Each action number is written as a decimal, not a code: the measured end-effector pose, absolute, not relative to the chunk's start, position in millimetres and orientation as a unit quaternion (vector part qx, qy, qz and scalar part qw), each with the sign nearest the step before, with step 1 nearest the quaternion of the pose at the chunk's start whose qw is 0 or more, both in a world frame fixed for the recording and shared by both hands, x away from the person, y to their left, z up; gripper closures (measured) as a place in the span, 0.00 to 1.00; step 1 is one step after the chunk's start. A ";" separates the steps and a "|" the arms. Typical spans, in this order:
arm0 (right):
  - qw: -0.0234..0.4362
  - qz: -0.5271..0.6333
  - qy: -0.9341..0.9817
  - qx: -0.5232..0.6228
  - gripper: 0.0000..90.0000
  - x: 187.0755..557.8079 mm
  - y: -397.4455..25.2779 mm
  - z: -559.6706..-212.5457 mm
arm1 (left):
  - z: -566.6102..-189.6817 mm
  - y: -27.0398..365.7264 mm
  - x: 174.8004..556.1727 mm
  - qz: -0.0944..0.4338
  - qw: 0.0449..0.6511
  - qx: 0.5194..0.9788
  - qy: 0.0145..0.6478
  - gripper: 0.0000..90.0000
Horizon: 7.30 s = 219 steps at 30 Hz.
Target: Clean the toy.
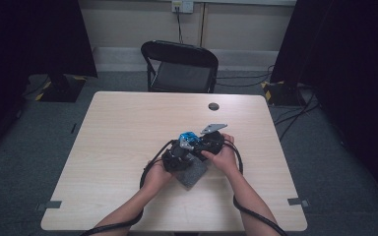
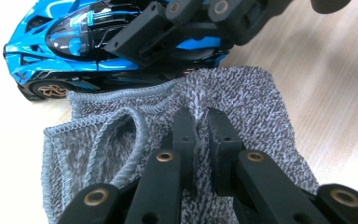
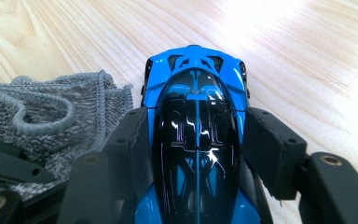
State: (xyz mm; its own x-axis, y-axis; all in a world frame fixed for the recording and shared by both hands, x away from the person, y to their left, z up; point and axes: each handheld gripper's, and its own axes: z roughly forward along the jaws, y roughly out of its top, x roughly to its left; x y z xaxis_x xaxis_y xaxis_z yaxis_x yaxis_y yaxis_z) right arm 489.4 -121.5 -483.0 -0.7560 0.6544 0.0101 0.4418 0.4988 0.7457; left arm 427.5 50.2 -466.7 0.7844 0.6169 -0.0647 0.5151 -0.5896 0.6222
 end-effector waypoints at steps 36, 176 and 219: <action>0.139 0.385 0.855 0.320 0.47 488.5 -122.8 -483.0 | -463.6 71.2 449.9 0.098 0.312 0.876 0.355 0.93; 0.142 0.377 0.857 0.321 0.47 486.7 -121.7 -481.7 | -472.2 59.9 457.4 0.079 0.292 0.874 0.380 0.91; 0.141 0.380 0.857 0.318 0.47 487.4 -122.7 -482.0 | -468.1 100.8 492.8 0.100 0.284 0.844 0.444 0.91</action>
State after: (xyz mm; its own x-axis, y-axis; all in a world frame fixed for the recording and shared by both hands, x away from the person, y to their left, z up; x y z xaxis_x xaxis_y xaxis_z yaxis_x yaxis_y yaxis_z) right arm 487.4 -122.7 -482.0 -0.7579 0.6523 0.0004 0.4388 0.5094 0.7402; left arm 492.8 100.8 -468.1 0.5857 0.8062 -0.0837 0.6928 -0.4443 0.5680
